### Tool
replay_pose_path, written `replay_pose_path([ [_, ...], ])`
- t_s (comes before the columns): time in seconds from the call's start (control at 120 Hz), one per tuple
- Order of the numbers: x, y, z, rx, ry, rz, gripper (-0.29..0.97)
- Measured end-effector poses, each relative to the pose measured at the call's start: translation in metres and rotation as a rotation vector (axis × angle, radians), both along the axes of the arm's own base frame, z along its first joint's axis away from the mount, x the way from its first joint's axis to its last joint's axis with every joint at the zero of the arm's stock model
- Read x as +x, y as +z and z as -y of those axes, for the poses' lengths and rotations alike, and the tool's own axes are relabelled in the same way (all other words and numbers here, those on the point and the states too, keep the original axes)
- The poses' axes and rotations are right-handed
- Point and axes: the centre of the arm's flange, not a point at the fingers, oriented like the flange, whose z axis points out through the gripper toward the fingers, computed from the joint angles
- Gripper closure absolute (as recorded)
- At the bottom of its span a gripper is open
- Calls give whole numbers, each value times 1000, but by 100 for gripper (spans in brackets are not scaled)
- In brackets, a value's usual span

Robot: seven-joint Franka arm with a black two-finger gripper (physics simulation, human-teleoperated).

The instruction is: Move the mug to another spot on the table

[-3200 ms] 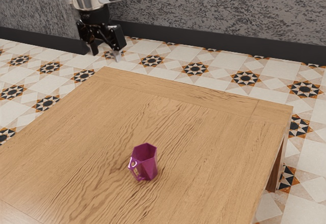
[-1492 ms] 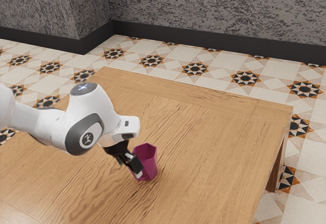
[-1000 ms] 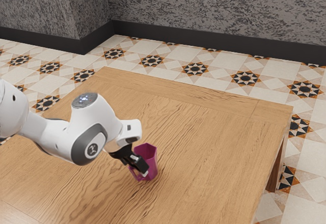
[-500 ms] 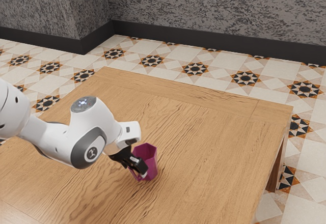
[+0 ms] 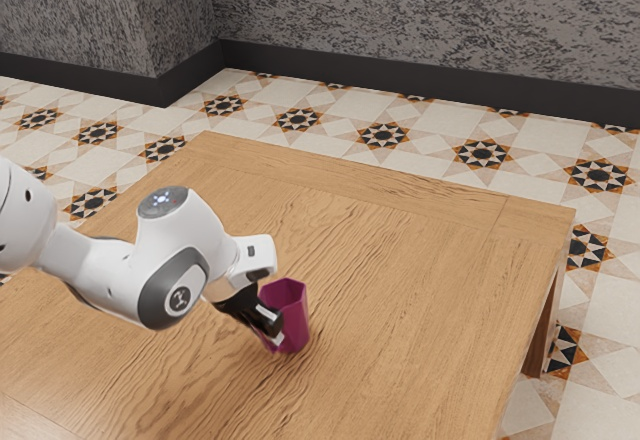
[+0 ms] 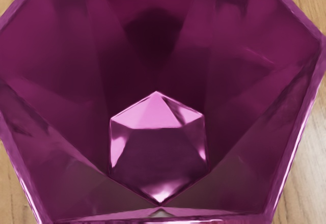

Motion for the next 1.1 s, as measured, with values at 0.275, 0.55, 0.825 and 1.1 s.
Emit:
replay_pose_path([
  [0.275,3,14,2,14,-19,31,68],
  [0.55,10,18,-39,46,24,31,74],
  [0.825,13,15,-102,58,133,17,76],
  [1.1,18,10,-88,78,66,19,77],
])
